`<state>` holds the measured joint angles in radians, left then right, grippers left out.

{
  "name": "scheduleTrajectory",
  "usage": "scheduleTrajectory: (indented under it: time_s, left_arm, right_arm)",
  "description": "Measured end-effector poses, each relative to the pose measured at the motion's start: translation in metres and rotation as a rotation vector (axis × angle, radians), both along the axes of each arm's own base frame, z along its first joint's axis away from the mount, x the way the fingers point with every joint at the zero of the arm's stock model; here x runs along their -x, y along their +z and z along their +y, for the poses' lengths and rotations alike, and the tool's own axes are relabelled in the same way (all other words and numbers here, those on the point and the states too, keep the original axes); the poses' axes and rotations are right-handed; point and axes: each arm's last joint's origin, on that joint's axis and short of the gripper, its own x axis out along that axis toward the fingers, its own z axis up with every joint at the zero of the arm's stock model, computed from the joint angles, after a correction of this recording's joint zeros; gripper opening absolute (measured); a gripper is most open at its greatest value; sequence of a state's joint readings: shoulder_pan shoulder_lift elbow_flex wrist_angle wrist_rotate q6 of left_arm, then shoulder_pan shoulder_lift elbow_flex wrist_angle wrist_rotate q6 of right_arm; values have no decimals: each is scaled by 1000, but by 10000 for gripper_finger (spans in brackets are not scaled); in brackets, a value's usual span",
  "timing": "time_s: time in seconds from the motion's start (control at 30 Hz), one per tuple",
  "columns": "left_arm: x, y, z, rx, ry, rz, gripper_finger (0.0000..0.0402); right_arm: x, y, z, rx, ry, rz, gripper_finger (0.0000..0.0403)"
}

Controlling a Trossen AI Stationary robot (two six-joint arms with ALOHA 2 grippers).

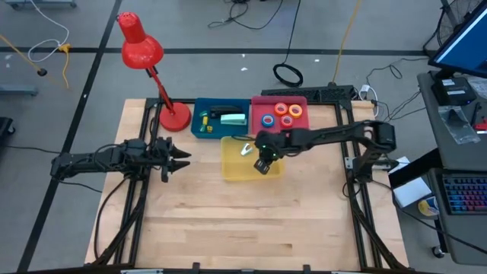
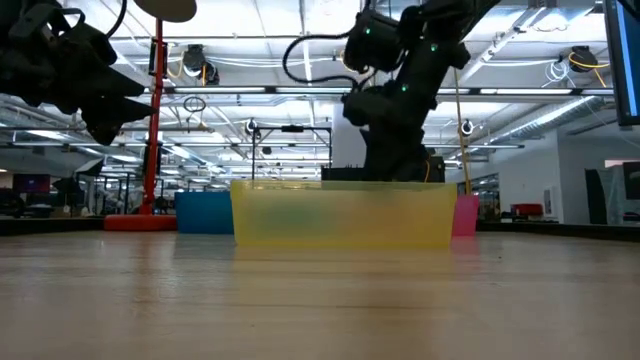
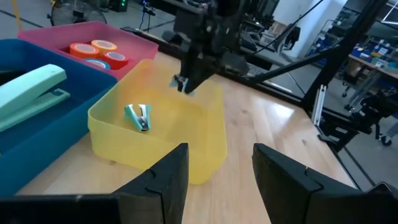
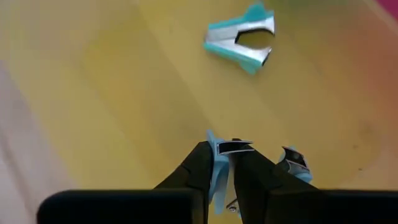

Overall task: Pick and place Stapler, Stapler remover, tape
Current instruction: Put the blue staple remover into the yellow bin, then adjust the yellow bin

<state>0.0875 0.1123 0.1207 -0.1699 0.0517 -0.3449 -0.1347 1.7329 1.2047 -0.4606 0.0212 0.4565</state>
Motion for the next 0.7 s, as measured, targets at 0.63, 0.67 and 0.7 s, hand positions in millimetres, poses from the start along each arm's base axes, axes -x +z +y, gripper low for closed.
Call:
scheduleTrajectory:
  time_s: [0.63,0.67,0.7]
  left_arm:
    - [0,-3,0,20,-6,32,177]
    - [0,-3,0,20,-6,32,177]
    - [1,-3,0,19,-7,33,177]
  right_arm:
    - [-13,-31,-27,-215,-2,-33,89]
    - [-13,-31,-28,-216,-5,-35,95]
    - [-13,-31,-28,-218,-11,-38,101]
